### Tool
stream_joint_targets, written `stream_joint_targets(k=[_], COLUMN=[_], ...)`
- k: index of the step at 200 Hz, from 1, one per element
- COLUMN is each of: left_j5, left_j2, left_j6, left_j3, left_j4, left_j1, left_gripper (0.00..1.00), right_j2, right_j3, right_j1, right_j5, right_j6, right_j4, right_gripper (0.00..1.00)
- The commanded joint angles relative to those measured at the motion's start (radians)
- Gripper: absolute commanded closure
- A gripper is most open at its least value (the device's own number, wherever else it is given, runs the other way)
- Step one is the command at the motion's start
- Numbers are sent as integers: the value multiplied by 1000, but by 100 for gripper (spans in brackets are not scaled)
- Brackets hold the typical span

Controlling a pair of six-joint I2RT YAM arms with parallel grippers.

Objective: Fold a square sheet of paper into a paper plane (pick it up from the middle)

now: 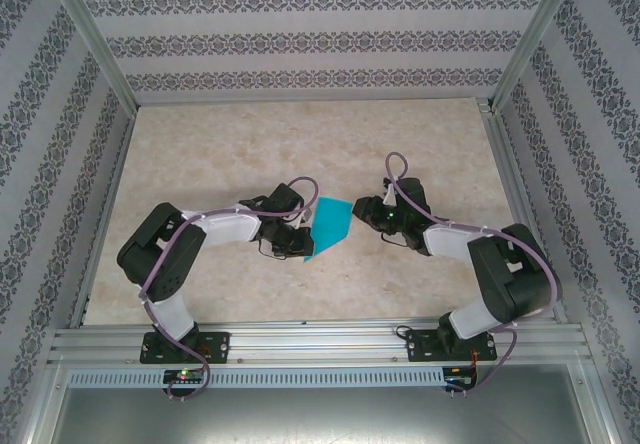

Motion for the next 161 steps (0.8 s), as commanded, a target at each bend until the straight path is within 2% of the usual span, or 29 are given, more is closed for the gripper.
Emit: stream_joint_targets(k=[1, 15, 40, 72, 133, 161], left_j5=[-10, -33, -176, -120, -143, -145], left_j2=[-76, -82, -45, 8, 25, 16], left_j6=[55, 62, 70, 73, 59, 49], left_j3=[65, 99, 150, 175, 157, 145], left_j4=[-88, -111, -173, -142, -124, -123], left_j1=[5, 4, 5, 11, 10, 10], left_gripper=[84, 83, 87, 87, 87, 87], right_j2=[-46, -53, -41, -30, 100, 165], right_j3=[-14, -31, -62, -50, 49, 111], right_j1=[30, 40, 46, 73, 117, 130], right_j5=[27, 40, 12, -14, -96, -147], right_j6=[-30, -22, 14, 26, 36, 21], right_j4=[-109, -126, -83, -68, -5, 4], right_gripper=[66, 60, 55, 51, 50, 52])
